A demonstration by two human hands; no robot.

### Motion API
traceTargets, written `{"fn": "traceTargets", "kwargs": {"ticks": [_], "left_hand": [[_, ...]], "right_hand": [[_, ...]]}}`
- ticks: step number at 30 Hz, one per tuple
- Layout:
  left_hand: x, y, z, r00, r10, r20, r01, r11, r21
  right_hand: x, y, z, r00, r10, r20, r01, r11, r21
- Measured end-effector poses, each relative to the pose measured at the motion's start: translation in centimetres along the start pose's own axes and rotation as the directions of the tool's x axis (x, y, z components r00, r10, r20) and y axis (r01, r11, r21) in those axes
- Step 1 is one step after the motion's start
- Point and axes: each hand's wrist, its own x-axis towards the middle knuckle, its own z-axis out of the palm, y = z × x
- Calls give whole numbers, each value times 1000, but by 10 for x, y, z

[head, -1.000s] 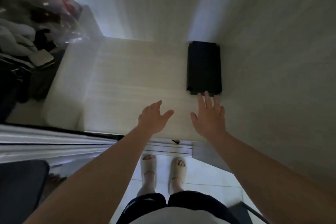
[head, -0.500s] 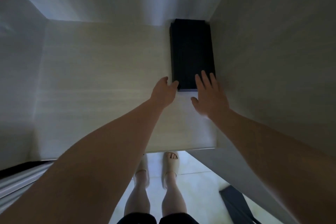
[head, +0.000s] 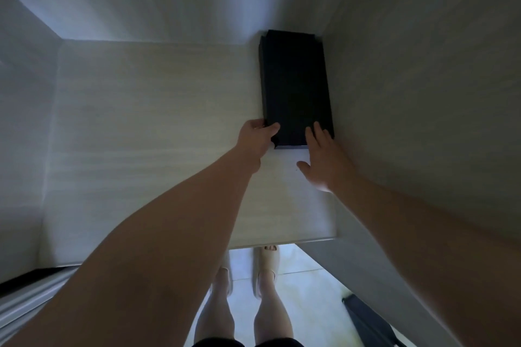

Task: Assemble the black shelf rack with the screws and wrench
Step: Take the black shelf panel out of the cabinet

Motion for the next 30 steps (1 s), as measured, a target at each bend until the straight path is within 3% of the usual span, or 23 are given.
{"fn": "traceTargets", "kwargs": {"ticks": [8,11,14,17,21,24,30], "left_hand": [[-19,5,-13,982,-116,148,119,993,-10],[-35,1,-26,983,-99,158,112,990,-81],[-52,-5,-48,974,-115,196,136,986,-98],[-77,-11,-81,962,-149,230,170,983,-73],[-117,-22,-123,941,-171,292,191,981,-43],[-152,-31,-148,937,-136,322,159,986,-47],[-218,-54,-182,928,-70,365,99,993,-59]], "right_hand": [[-25,-6,-6,1000,16,1,-16,990,142],[-47,-15,-8,999,40,-5,-35,931,365],[-65,-28,-9,990,131,-47,-68,750,658],[-92,-40,-12,959,269,-86,-75,536,841],[-124,-50,-10,927,366,83,-165,200,966],[-151,-61,-7,936,285,207,-207,-30,978],[-198,-83,9,976,118,184,-166,-153,974]]}}
